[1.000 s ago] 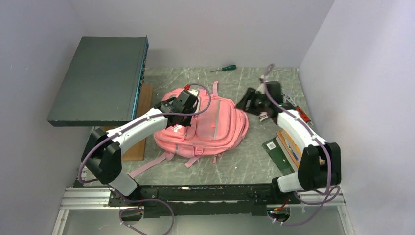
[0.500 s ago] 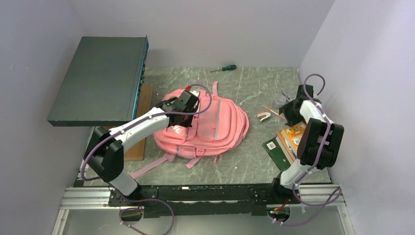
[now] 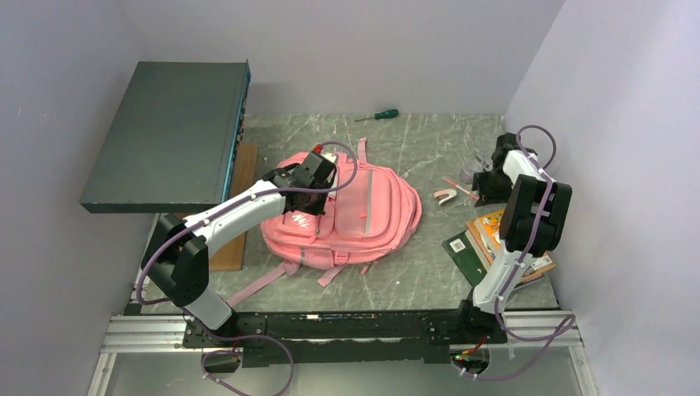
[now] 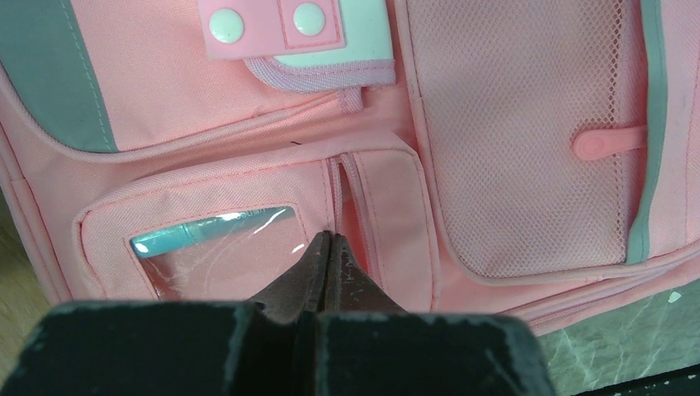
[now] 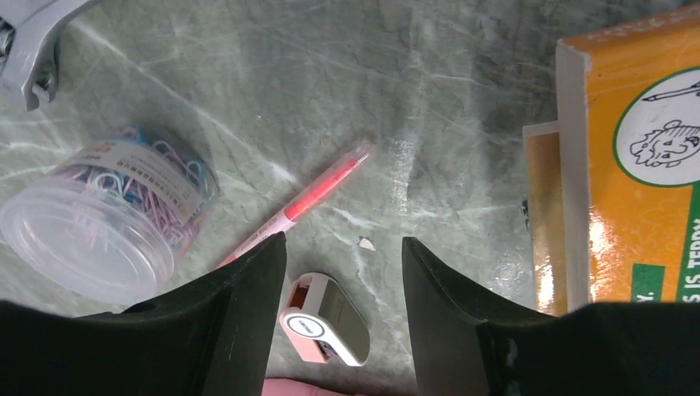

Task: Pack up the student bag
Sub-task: Pick up the stationery from the center of the board.

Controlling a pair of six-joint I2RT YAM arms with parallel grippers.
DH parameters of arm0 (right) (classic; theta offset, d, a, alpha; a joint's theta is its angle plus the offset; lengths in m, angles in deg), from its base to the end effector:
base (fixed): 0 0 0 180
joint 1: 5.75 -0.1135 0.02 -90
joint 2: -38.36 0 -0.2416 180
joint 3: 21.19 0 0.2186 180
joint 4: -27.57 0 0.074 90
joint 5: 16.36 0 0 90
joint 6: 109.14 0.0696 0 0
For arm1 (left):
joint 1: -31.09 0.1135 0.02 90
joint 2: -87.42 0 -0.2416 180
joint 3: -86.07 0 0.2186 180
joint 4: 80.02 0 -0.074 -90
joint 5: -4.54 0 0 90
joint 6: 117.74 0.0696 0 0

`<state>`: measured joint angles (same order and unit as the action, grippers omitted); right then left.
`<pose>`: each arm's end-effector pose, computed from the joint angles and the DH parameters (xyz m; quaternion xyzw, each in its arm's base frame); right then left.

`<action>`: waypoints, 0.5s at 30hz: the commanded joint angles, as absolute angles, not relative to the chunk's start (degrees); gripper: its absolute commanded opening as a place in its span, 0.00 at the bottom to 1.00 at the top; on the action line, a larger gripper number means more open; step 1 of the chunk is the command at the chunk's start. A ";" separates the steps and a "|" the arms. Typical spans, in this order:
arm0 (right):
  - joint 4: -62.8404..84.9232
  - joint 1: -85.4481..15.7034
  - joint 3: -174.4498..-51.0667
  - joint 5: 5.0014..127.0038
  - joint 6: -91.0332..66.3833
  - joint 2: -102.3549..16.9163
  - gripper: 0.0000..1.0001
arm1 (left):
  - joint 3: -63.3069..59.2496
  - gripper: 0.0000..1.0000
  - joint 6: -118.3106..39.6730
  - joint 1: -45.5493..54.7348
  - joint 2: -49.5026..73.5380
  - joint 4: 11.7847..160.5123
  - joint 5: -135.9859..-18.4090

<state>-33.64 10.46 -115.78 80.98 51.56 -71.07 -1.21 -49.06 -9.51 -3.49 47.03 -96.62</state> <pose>0.3299 -0.1052 0.1465 0.6869 0.7137 -0.0010 0.1368 0.2520 -0.1983 0.2225 0.1321 0.9445 -0.0674 0.2933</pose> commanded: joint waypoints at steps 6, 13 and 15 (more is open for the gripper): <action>-37.17 10.76 -121.81 83.45 58.88 -76.57 0.53 | -2.72 0.00 -49.63 -10.03 -1.89 48.60 -93.75; -36.31 10.86 -120.91 80.71 60.50 -79.61 0.39 | -2.85 0.00 -49.28 -9.96 -1.55 48.62 -93.98; -35.89 10.97 -120.15 79.98 61.02 -80.16 0.32 | -2.94 0.00 -49.27 -10.02 -1.48 48.62 -93.98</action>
<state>-36.09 10.72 -120.74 81.68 58.38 -78.23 -1.21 -49.02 -9.49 -3.49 47.03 -96.25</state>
